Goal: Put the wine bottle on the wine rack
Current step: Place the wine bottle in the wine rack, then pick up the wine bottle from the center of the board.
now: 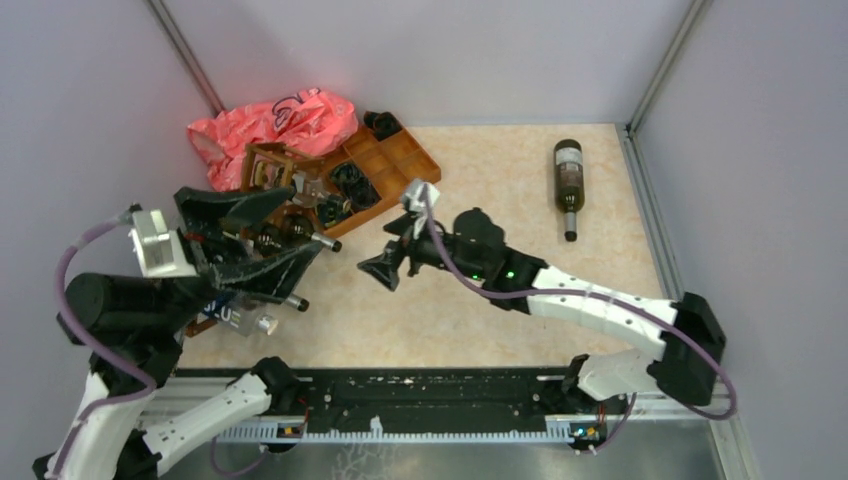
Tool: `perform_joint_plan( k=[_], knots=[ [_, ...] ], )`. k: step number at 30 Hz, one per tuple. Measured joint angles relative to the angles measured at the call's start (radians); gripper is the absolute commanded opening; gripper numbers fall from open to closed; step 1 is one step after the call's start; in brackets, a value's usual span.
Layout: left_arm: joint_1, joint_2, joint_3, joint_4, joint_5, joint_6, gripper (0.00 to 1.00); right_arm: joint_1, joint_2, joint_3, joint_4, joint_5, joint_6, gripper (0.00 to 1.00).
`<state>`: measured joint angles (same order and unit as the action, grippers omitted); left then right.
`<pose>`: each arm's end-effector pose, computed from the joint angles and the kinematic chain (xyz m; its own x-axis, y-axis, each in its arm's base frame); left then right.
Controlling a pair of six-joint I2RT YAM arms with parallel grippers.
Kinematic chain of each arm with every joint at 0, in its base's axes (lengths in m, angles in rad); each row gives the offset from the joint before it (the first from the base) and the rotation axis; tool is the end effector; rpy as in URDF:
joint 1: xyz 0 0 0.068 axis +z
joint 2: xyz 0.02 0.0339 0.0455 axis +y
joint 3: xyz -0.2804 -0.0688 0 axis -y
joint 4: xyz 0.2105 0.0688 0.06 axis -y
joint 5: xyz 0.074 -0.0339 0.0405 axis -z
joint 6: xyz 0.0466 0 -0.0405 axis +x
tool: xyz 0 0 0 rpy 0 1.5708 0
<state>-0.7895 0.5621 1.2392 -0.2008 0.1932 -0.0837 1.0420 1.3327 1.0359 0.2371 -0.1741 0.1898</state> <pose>0.0046 -0.0174 0.4965 0.2534 -0.3720 -0.8929 0.8411 0.5407 0.0134 0.1405 0.2565 0.3746 -0.2065 0.0150 -0.9783 -0.9151 0.3510 0.1985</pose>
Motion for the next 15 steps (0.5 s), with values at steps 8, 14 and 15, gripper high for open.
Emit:
perform_joint_plan(
  k=[8,14,15],
  knots=[
    [0.000,0.245,0.059,0.231,-0.002,-0.177,0.99,-0.061,-0.302,-0.237,-0.016,0.166,-0.016,0.99],
    [0.000,0.414,0.160,0.313,-0.047,-0.364,0.99,-0.158,-0.399,-0.312,-0.062,0.208,-0.002,0.99],
    [0.000,0.436,0.185,0.314,-0.059,-0.396,0.99,-0.171,-0.409,-0.324,-0.066,0.208,0.004,0.99]
  ],
)
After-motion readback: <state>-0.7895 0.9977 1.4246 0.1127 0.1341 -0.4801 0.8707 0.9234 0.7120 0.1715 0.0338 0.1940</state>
